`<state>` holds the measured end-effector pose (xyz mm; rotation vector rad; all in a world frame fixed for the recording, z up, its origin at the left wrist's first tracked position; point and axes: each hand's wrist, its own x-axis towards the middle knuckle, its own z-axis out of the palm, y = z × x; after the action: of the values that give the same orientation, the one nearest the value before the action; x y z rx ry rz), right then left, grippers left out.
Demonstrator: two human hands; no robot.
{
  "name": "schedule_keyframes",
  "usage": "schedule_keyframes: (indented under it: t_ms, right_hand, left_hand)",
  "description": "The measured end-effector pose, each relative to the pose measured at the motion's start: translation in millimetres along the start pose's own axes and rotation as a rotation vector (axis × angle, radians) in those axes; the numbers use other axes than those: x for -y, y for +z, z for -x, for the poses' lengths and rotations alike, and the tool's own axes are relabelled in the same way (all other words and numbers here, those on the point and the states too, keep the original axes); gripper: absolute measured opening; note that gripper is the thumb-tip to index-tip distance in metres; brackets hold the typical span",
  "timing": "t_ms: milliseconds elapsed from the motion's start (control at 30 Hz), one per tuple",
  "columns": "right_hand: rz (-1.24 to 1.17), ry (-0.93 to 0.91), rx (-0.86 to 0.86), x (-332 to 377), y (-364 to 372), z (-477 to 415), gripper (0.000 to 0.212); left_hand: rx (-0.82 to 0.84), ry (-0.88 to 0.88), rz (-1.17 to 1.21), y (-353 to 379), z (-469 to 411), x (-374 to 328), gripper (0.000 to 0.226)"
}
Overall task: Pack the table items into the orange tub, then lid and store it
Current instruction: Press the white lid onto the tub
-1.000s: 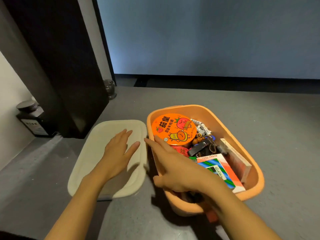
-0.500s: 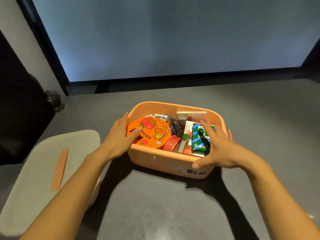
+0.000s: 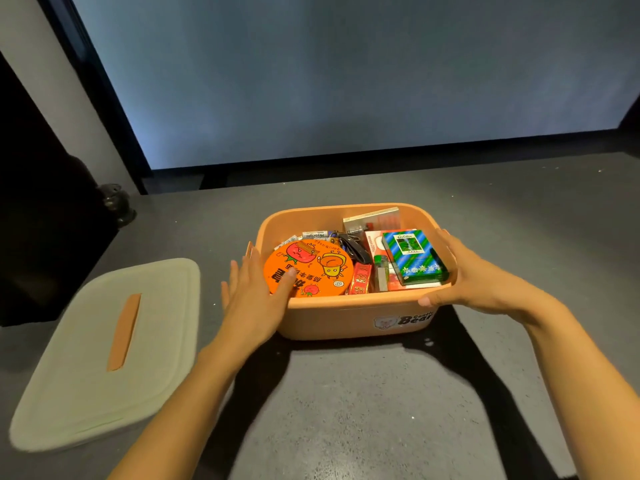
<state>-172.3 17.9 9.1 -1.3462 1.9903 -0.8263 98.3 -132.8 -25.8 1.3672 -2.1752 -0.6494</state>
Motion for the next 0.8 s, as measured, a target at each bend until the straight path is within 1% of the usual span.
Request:
schedule_keyframes:
  t_ms: [67, 133, 167, 233, 267, 300, 333, 467, 533, 567, 600, 667, 733, 800]
  right_hand:
    - [-0.021, 0.001, 0.017, -2, 0, 0, 0.116]
    - [-0.028, 0.010, -0.003, 4, 1, -2, 0.108]
    - [0.000, 0.022, -0.038, 10, 2, -3, 0.105]
    - [0.160, 0.040, -0.156, 28, 9, -10, 0.109]
    - [0.233, 0.014, -0.219, 41, 16, -14, 0.108]
    - [0.256, -0.043, -0.260, 55, 26, -17, 0.105]
    - [0.230, -0.119, -0.266, 71, 39, -20, 0.100]
    - [0.052, -0.424, -0.136, 130, 109, -34, 0.075]
    - [0.016, -0.535, -0.087, 153, 150, -41, 0.066]
    - [-0.001, -0.561, -0.046, 162, 171, -45, 0.063]
    - [-0.024, -0.563, 0.020, 170, 194, -51, 0.061]
    - [-0.068, -0.479, 0.178, 176, 233, -60, 0.065]
    - [-0.104, -0.322, 0.331, 178, 267, -72, 0.072]
    - [-0.168, -0.165, 0.411, 176, 289, -81, 0.079]
  left_hand:
    - [0.021, -0.001, -0.061, -5, -1, 7, 0.074]
    - [0.059, 0.013, -0.066, -6, 1, 9, 0.077]
    - [0.068, 0.029, -0.057, -6, 3, 10, 0.079]
    - [0.052, 0.072, -0.033, -10, 3, 12, 0.083]
    - [0.033, 0.080, -0.036, -13, 3, 16, 0.084]
    - [0.014, 0.069, -0.050, -16, 4, 20, 0.085]
    - [-0.004, 0.048, -0.068, -21, 5, 27, 0.087]
    - [-0.072, -0.004, -0.203, -47, 8, 77, 0.091]
    - [-0.074, -0.072, -0.263, -63, 10, 114, 0.092]
    - [-0.065, -0.123, -0.280, -70, 11, 134, 0.092]
    - [-0.054, -0.180, -0.311, -78, 14, 155, 0.091]
    - [-0.024, -0.300, -0.386, -88, 19, 190, 0.092]
    - [-0.012, -0.459, -0.421, -99, 26, 220, 0.097]
    - [0.023, -0.581, -0.417, -104, 31, 240, 0.102]
